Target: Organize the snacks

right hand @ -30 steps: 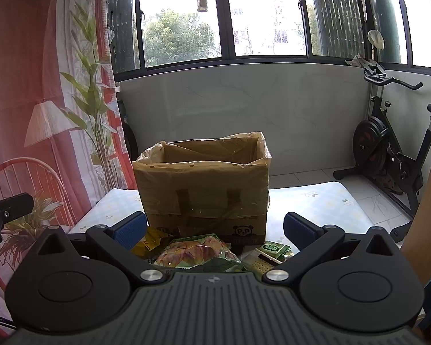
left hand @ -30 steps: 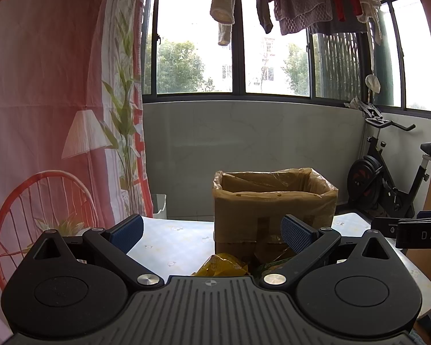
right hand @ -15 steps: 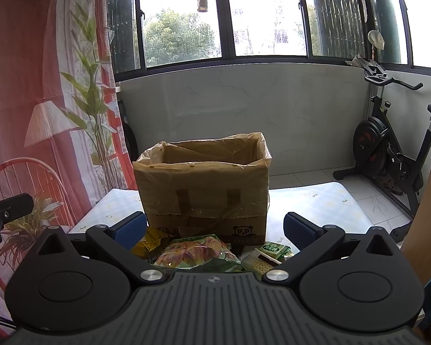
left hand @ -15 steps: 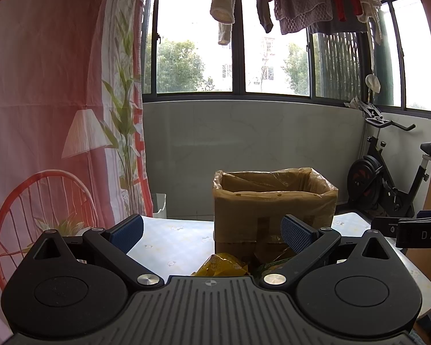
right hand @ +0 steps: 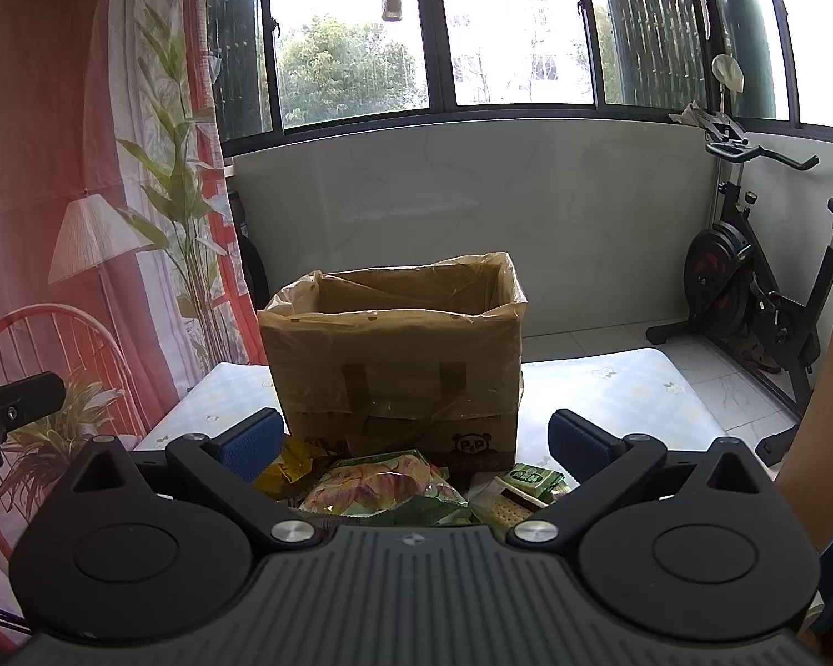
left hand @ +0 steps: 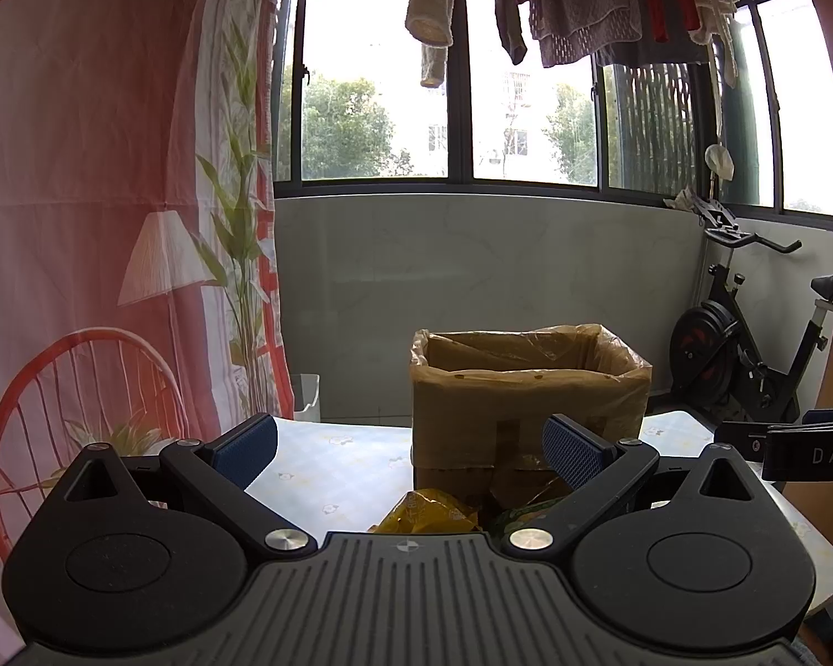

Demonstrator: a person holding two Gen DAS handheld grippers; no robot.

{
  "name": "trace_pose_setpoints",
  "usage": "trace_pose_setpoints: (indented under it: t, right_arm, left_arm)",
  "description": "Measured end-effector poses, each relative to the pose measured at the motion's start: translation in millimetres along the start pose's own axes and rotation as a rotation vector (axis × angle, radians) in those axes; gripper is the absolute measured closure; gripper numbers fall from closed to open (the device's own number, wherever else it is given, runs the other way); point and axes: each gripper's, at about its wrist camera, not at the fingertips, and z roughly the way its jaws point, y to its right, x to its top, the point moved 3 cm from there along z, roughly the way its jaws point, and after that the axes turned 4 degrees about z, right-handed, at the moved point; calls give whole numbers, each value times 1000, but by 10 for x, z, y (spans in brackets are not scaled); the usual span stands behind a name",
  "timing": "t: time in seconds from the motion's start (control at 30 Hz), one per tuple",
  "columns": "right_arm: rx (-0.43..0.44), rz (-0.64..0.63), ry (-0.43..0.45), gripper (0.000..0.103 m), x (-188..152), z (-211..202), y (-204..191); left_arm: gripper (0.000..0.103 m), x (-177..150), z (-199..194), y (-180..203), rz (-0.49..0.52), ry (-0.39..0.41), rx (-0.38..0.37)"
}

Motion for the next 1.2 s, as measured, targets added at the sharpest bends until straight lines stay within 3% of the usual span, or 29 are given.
trace_pose_setpoints:
  t: [0.37,0.57,0.67,0.83,1.0,1.2]
  right_arm:
    - [15,25,-1,0,-33,37,51]
    - [35,57,132,0,-99,-4,143]
    - [47,40,156,0,-152,43,151]
    - [2,49,224,0,-276,165,205]
    - [18,67,171,0,-428,365,314]
    - [10,24,98,0,-697,595,412]
  left_arm:
    - [0,-13,45,-39,-9,-13,-8]
    - [0,-72,181,-125,-28,-5,-11]
    - [0,-135,286,-127,-24,-6,14]
    - [0,-256,476,-80,0,-29,-7]
    - [0,-431,689,15,35,-58,-34]
    - [1,-792,1047,136,11,-136,-145]
